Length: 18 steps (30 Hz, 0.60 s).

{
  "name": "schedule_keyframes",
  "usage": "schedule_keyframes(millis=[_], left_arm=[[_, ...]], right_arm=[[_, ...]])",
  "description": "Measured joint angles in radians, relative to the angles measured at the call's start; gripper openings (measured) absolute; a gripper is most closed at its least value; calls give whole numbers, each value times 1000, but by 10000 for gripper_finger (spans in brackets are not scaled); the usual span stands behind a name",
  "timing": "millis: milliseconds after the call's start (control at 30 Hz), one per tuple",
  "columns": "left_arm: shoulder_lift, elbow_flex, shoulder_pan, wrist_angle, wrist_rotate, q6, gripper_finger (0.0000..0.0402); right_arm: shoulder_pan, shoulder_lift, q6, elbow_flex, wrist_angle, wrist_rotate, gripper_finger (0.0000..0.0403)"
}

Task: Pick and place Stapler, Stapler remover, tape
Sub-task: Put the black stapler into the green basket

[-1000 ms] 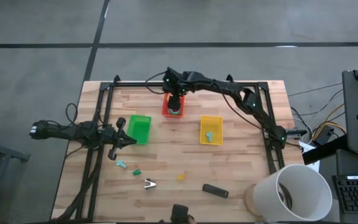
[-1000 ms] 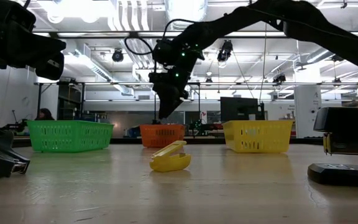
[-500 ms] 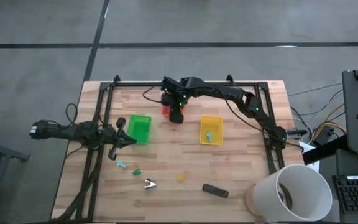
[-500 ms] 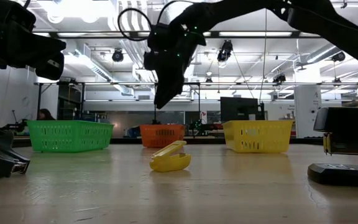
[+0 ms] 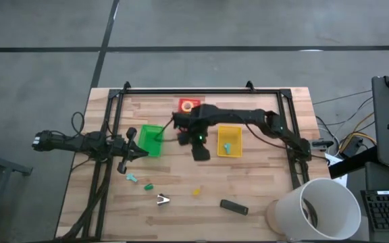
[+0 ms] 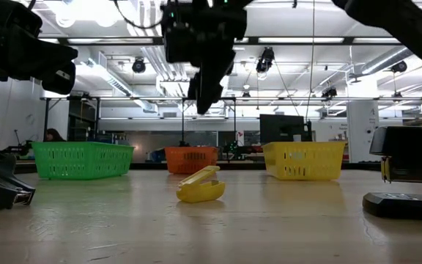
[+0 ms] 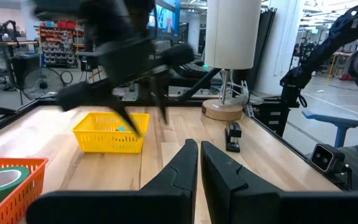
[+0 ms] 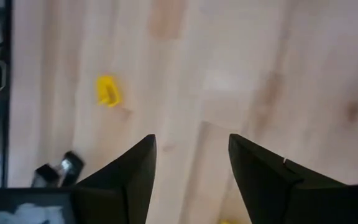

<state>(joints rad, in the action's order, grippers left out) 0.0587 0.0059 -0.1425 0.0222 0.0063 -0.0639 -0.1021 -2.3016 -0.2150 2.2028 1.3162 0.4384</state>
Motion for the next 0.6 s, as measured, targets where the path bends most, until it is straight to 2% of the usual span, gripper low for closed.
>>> schedule_keyframes(millis=[267, 400, 533, 600], left_arm=[[0, 0, 0, 0, 0, 0, 23], [0, 0, 0, 0, 0, 0, 23], [0, 0, 0, 0, 0, 0, 23], [0, 0, 0, 0, 0, 0, 23]], right_arm=[[139, 35, -64, -8, 18, 0, 187], [199, 59, -34, -17, 20, 5, 187], [266, 100, -4, -82, 3, -2, 187], [294, 127, 25, -129, -15, -43, 187]])
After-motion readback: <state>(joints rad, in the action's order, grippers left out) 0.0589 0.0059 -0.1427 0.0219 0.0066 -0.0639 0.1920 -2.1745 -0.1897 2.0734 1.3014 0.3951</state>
